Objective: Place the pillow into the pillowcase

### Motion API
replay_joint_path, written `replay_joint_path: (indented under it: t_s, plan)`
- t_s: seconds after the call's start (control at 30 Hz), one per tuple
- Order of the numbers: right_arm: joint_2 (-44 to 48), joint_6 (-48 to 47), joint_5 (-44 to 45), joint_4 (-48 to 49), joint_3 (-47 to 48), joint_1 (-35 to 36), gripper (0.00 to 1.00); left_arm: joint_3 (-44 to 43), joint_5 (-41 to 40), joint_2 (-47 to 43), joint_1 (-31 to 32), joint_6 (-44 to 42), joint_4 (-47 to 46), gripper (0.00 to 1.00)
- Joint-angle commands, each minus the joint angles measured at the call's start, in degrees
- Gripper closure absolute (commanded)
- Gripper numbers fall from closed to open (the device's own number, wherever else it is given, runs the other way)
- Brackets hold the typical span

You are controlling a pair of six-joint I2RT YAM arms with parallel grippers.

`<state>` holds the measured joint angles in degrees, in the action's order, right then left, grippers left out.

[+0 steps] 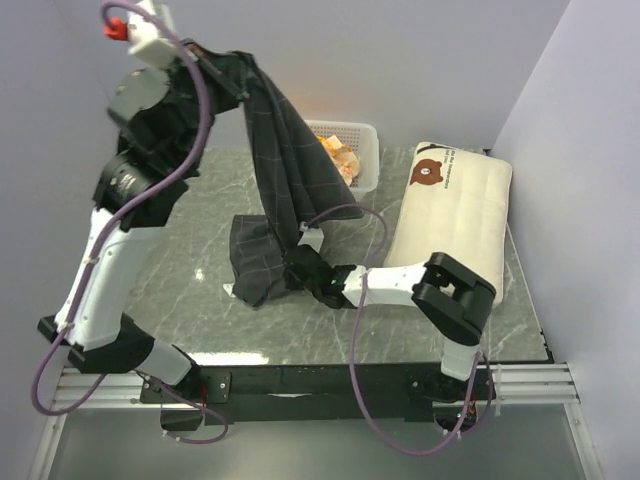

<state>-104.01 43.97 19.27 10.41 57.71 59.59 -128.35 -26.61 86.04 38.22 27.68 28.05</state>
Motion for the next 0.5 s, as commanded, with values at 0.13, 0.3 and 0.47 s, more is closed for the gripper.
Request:
replay_joint_path:
  t_s: [0.13, 0.3, 0.47]
  plan:
    - [26.7, -10.9, 6.2, -22.9, -2.3, 0.3, 1.0, -0.3, -9.9, -10.4, -10.9, -4.9, -1.0, 0.99]
    - [46.3, -15.3, 10.5, -40.2, 1.9, -2.3, 1.0, 4.7, -21.0, -16.0, -11.7, -10.8, -3.2, 0.99]
    - [51.4, -22.2, 4.1, -42.8, 8.4, -9.0, 1.0, 8.3, -26.0, -20.4, -11.7, -14.3, -5.0, 0.99]
